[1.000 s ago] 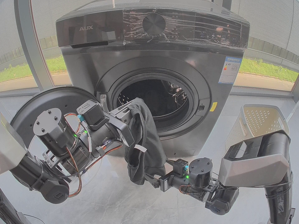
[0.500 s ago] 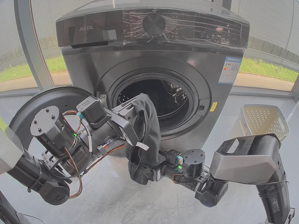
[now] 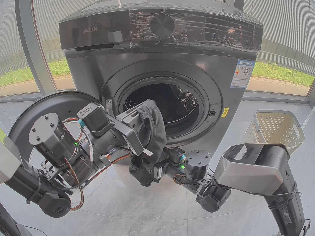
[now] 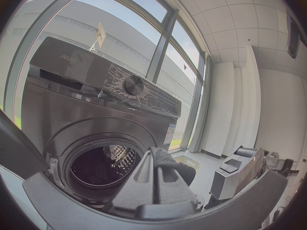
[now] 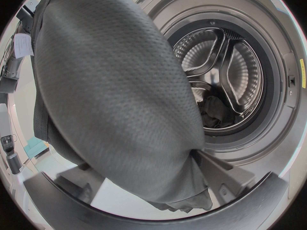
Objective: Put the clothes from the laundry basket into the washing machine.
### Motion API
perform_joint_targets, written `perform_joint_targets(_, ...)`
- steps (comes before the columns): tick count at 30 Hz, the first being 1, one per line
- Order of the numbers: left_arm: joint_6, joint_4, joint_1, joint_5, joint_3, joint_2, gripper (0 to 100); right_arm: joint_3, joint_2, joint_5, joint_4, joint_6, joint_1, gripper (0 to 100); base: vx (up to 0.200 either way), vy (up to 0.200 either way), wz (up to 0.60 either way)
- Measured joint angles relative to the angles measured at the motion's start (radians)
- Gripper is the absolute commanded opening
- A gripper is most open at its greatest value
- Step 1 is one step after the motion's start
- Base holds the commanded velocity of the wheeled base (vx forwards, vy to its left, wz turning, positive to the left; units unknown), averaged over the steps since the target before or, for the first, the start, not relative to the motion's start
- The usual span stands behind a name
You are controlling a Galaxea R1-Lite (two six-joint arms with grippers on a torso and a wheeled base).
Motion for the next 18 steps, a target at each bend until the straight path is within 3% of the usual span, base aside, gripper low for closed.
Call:
perform_joint_targets(9,-0.003,0.000,0.011,0.008,0.003,0.005,0,0.038,-0.014,-0.003,-0.008,0.011,0.023,0,0.000,0.000,0.00)
perform_joint_targets(18,0.002,0.001,0.064,0.013,0.004,0.064,0,0.237,-0.123,-0.005,-0.008,0.033,0.100,0,0.000,0.000,0.00)
